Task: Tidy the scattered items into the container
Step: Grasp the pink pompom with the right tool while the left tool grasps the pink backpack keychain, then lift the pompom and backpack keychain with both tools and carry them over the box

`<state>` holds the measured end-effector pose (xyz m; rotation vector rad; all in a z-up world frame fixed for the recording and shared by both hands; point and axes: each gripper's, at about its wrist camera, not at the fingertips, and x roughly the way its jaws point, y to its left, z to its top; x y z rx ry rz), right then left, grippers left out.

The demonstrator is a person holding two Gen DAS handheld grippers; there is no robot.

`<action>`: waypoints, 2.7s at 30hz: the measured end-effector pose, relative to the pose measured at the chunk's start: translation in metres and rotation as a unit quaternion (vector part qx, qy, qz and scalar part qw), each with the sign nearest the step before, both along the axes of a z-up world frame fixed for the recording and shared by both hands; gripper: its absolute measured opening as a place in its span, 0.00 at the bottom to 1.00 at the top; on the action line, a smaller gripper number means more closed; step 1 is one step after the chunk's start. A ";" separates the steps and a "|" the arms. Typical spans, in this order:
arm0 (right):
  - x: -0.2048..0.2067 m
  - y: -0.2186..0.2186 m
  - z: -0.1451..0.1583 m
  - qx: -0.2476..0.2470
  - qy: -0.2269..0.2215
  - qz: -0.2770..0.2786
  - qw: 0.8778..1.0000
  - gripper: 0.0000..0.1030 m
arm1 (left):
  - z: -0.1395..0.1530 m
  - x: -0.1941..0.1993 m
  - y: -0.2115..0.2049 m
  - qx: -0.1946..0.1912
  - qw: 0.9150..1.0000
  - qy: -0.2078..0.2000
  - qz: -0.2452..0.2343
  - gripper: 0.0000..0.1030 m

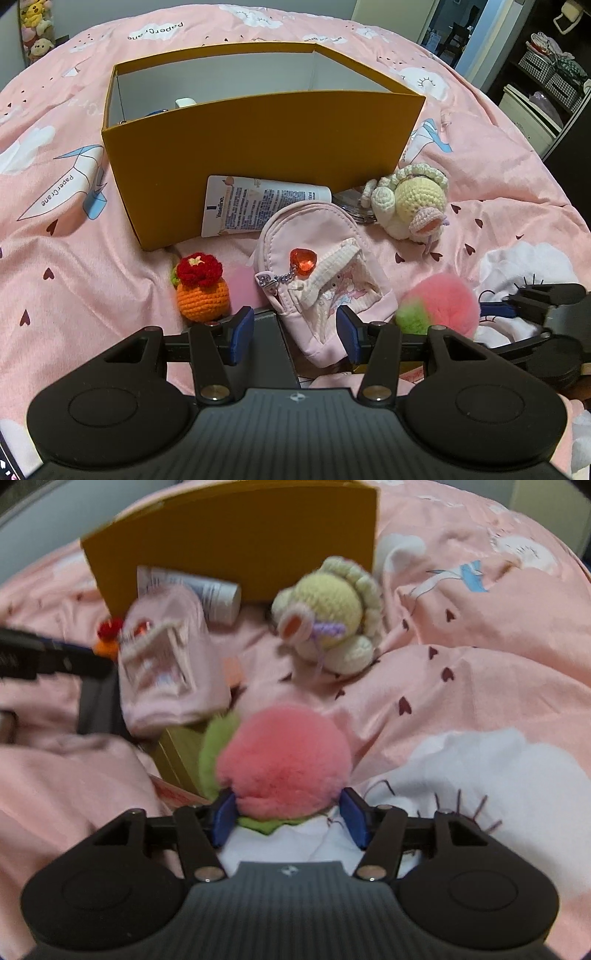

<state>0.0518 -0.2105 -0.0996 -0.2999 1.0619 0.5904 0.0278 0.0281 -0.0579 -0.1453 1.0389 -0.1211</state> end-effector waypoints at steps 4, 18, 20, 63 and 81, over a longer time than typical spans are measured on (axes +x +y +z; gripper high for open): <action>0.006 0.010 -0.010 -0.011 -0.015 0.019 1.000 0.57 | -0.001 0.001 0.001 -0.001 1.000 0.001 0.001 0.56; 0.041 0.035 -0.027 -0.007 -0.009 0.037 0.999 0.57 | -0.024 0.018 0.007 -0.009 1.000 -0.004 0.020 0.63; 0.041 0.034 -0.029 -0.011 -0.006 0.037 0.999 0.57 | -0.026 0.021 0.007 -0.013 1.000 -0.005 0.017 0.65; 0.031 0.019 0.085 0.122 -0.146 0.060 0.980 0.50 | 0.046 -0.003 0.009 -0.052 0.991 -0.126 0.009 0.38; 0.093 0.067 0.189 0.211 -0.253 0.080 0.941 0.50 | 0.158 0.045 0.031 0.029 0.968 -0.247 0.018 0.38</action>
